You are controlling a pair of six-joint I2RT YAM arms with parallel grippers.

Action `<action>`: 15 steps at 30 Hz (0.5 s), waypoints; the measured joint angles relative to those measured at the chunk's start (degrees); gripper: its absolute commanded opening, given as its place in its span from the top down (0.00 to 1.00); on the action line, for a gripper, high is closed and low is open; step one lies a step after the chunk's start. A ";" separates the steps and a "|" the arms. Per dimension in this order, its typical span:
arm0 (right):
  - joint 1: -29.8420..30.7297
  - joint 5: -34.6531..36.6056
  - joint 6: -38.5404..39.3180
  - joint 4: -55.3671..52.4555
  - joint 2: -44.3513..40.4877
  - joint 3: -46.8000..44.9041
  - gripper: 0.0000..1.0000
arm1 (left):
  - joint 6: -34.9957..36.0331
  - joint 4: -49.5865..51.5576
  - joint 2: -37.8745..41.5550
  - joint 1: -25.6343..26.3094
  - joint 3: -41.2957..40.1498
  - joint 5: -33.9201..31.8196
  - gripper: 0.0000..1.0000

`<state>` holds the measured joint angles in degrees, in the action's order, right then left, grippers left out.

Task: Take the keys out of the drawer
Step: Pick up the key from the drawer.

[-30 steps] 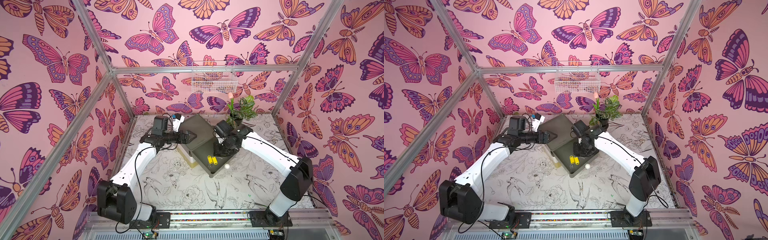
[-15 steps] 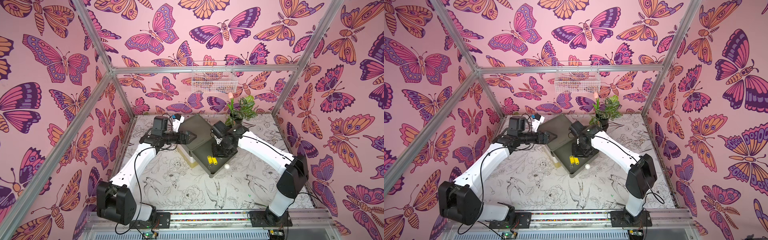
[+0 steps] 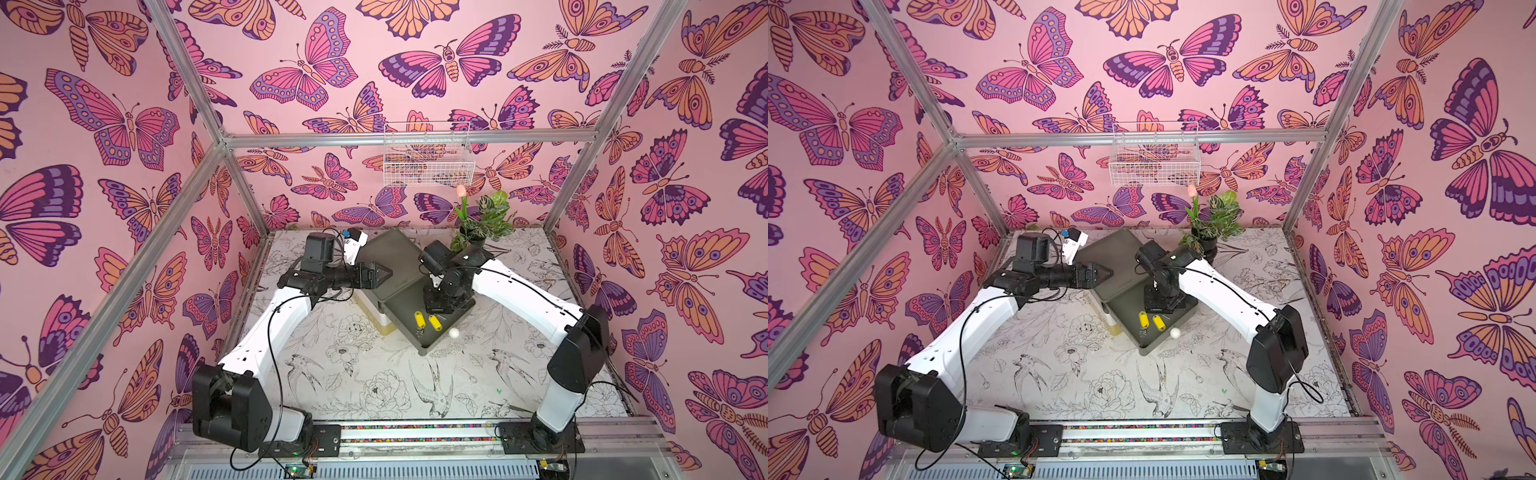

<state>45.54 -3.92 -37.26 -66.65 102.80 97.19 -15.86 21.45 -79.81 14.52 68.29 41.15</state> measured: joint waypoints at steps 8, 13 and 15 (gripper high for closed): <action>0.00 1.42 0.68 1.44 0.00 0.28 1.00 | -0.02 0.00 0.00 0.00 0.00 0.02 0.07; 0.00 2.49 1.11 2.19 -0.37 0.31 1.00 | -0.02 0.00 0.00 0.00 0.00 0.02 0.07; 0.00 2.99 1.22 2.40 -0.96 0.31 1.00 | -0.04 0.00 0.00 0.00 0.00 0.02 0.07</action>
<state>45.54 -0.93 -36.03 -64.25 101.84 97.49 -15.90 21.45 -79.81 14.52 68.29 41.17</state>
